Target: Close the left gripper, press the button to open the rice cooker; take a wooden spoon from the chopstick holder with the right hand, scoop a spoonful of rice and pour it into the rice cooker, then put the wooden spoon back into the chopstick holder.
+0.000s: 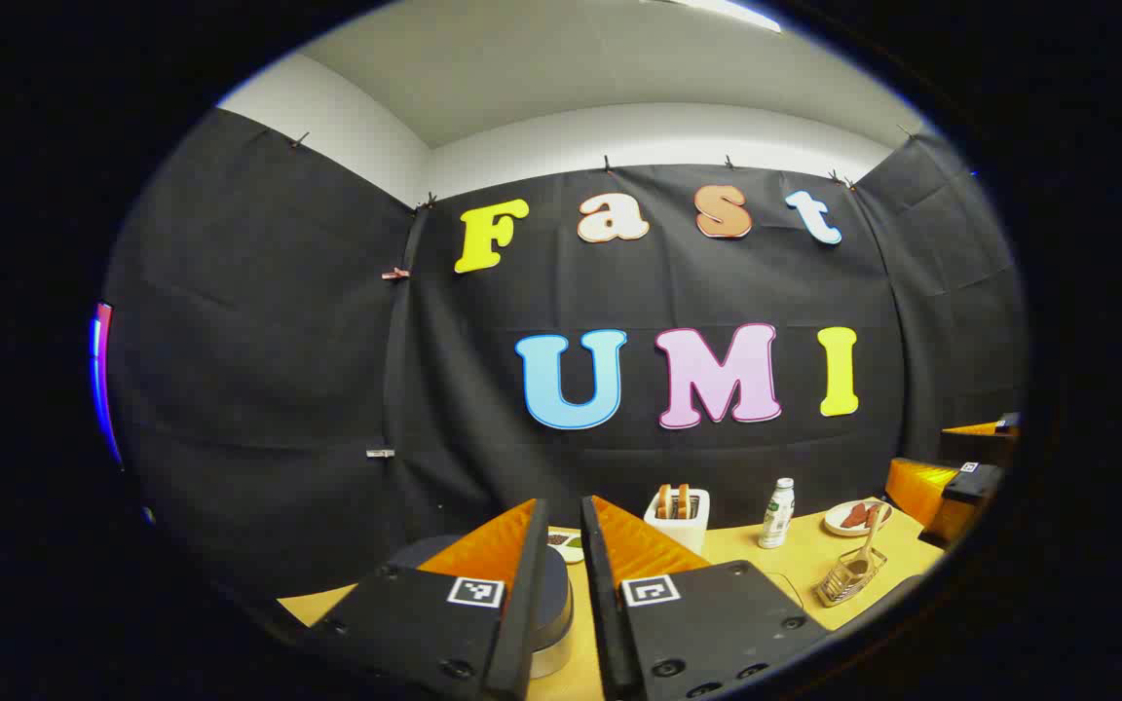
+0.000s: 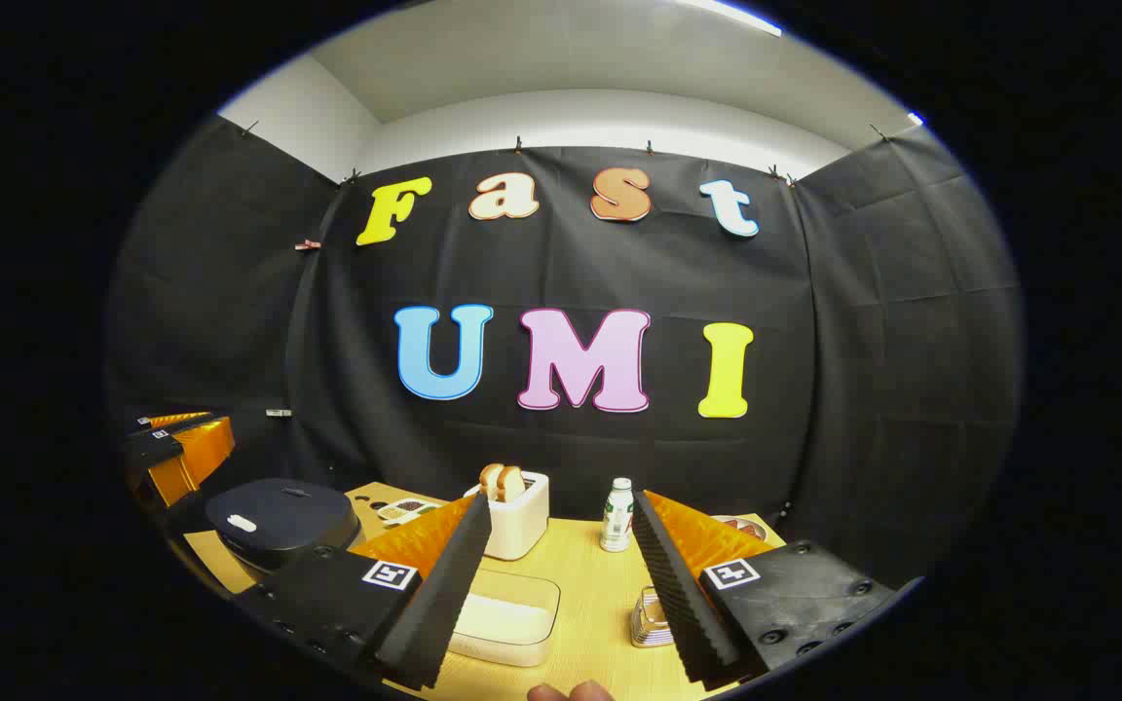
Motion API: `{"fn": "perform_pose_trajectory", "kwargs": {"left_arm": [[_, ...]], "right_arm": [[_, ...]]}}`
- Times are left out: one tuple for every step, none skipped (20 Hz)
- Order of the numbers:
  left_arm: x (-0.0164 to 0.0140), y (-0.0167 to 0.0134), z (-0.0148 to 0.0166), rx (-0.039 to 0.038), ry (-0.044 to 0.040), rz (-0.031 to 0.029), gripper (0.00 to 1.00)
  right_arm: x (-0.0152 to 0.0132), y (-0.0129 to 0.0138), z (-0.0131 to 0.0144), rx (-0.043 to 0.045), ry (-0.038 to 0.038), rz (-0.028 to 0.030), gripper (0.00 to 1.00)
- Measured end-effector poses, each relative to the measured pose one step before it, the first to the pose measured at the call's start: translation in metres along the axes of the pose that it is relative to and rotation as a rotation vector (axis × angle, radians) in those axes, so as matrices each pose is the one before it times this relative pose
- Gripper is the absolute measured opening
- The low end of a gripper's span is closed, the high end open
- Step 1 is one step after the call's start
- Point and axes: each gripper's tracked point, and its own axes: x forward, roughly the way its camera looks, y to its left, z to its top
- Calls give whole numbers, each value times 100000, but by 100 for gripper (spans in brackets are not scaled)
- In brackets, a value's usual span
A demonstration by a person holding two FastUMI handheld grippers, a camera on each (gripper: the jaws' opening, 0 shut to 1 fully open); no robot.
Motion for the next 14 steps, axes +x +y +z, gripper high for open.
{"fn": "perform_pose_trajectory", "kwargs": {"left_arm": [[38, 699, 184, 875, -585, 2179, 27], [25, 108, -146, 345, 815, 824, 18], [-182, -94, -519, -32, 1527, -33, 16], [-147, -100, -255, -340, 1482, -717, 14], [9, 328, -110, 191, 434, 950, 14], [86, 258, 124, -306, 119, -120, 11], [-114, -14, 52, -918, -158, -175, 9], [-52, -81, 38, -791, 174, -758, 8], [-83, 71, -229, -52, 250, -164, 8], [6, 101, -49, 127, 316, -323, 8], [-39, 79, -130, 303, 414, 302, 8], [148, 245, -70, 430, 274, 874, 8], [177, 235, -283, 206, 1122, 735, 8], [208, 41, -354, -770, 1772, -10, 8]], "right_arm": [[27, -323, 53, 1248, -404, -1134, 91], [-5, -342, -158, 271, 184, -1461, 90], [74, 16, -473, -718, 982, -616, 91], [-92, 200, -337, -1301, 1020, 203, 91], [-202, 365, -173, -903, 462, 836, 91], [-145, 282, 9, -582, 146, 738, 91], [-45, 228, -36, -343, 146, 809, 91], [-64, 223, 98, -308, -239, 622, 92], [-99, 185, 148, -313, -511, 426, 91], [-41, 75, 90, -305, -318, 330, 91], [-26, 222, -66, -231, -87, 390, 91], [-45, 109, 37, -40, -51, 381, 91], [38, 104, -79, -333, 126, 191, 91], [-8, 49, -32, -206, 75, 228, 91]]}}
